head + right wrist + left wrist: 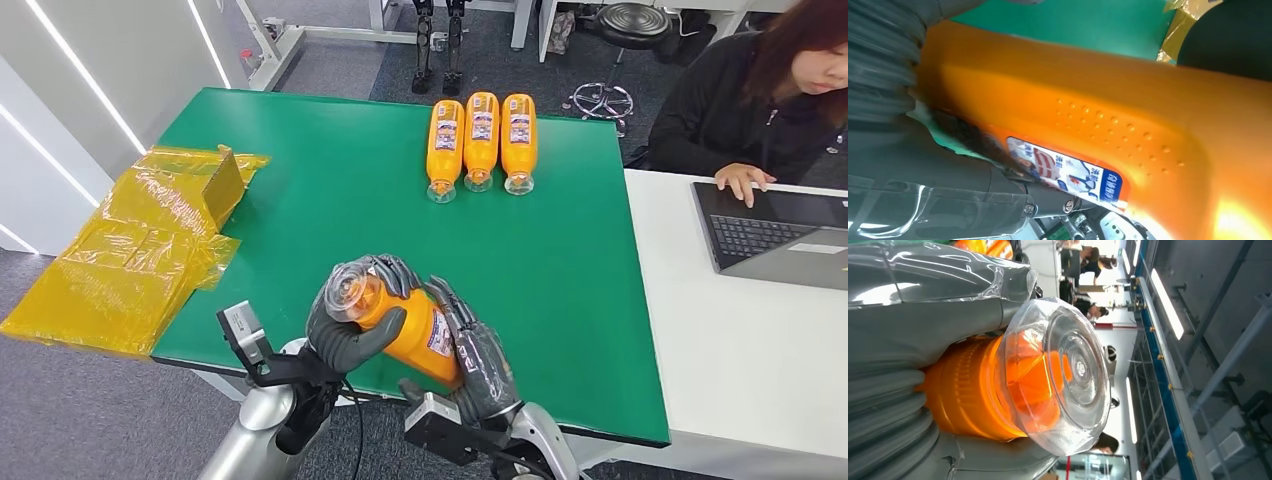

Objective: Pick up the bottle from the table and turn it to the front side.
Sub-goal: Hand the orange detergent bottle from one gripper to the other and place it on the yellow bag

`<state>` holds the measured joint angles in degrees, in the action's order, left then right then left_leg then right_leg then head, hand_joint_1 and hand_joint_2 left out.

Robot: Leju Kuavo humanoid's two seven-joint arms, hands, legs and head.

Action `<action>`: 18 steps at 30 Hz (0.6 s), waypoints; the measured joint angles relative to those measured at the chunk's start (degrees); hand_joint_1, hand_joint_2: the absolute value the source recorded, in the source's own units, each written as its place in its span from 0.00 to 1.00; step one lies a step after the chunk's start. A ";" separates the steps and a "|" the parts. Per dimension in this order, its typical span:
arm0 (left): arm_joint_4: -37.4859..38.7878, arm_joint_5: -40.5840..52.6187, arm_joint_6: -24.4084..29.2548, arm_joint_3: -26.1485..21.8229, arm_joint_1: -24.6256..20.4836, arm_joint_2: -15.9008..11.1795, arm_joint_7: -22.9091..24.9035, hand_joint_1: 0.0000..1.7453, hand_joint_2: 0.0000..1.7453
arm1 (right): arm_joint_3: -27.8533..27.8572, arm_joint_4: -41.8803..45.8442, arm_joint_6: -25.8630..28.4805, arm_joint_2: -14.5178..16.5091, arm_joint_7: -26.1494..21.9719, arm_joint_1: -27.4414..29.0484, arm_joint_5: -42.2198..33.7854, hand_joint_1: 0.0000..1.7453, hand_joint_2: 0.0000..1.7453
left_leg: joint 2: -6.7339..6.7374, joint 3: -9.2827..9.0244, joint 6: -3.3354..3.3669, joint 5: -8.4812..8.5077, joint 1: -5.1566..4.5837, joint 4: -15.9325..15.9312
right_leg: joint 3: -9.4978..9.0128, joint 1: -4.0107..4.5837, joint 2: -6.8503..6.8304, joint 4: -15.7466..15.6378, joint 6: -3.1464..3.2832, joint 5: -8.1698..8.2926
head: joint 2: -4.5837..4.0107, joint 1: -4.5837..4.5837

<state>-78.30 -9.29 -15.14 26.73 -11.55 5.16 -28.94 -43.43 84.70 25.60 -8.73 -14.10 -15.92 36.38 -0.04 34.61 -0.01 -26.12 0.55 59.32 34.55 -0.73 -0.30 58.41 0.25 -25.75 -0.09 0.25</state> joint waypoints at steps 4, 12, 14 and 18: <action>1.83 5.04 4.45 -0.09 -1.94 -0.10 -0.21 1.00 1.00 | 0.06 0.03 1.33 0.11 -0.21 1.01 0.02 0.00 1.00 | -0.01 0.00 0.00 0.00 0.00 0.00 | 0.00 0.00 -0.01 0.00 0.00 0.00 | 0.00 -0.01; 7.16 8.63 7.36 -1.15 -5.65 -0.49 -1.18 1.00 1.00 | 0.16 0.17 1.91 0.15 -0.54 2.58 0.03 0.00 1.00 | 0.02 -0.01 -0.02 0.03 0.00 0.00 | 0.00 0.00 0.03 0.01 0.01 0.02 | 0.00 0.01; 7.79 8.68 7.42 -1.15 -5.89 -0.49 -1.22 1.00 1.00 | 0.17 0.18 1.91 0.16 -0.54 2.65 0.03 0.00 1.00 | 0.02 0.00 -0.02 0.03 0.00 0.00 | 0.00 0.00 0.04 0.01 0.01 0.02 | 0.00 0.00; 8.77 9.92 8.75 -1.21 -6.35 -0.52 -1.15 1.00 1.00 | 0.18 0.18 1.95 0.20 -0.72 2.72 0.02 0.00 1.00 | 0.02 0.00 -0.02 0.02 0.00 0.00 | 0.01 0.00 0.04 0.00 0.01 0.01 | 0.00 0.01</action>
<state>-69.53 0.63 -6.38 25.52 -17.90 4.63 -30.09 -43.24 84.88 27.55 -8.52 -14.83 -13.20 36.40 -0.01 34.62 -0.03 -26.09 0.55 59.32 34.56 -0.73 -0.26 58.41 0.25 -25.74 -0.09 0.25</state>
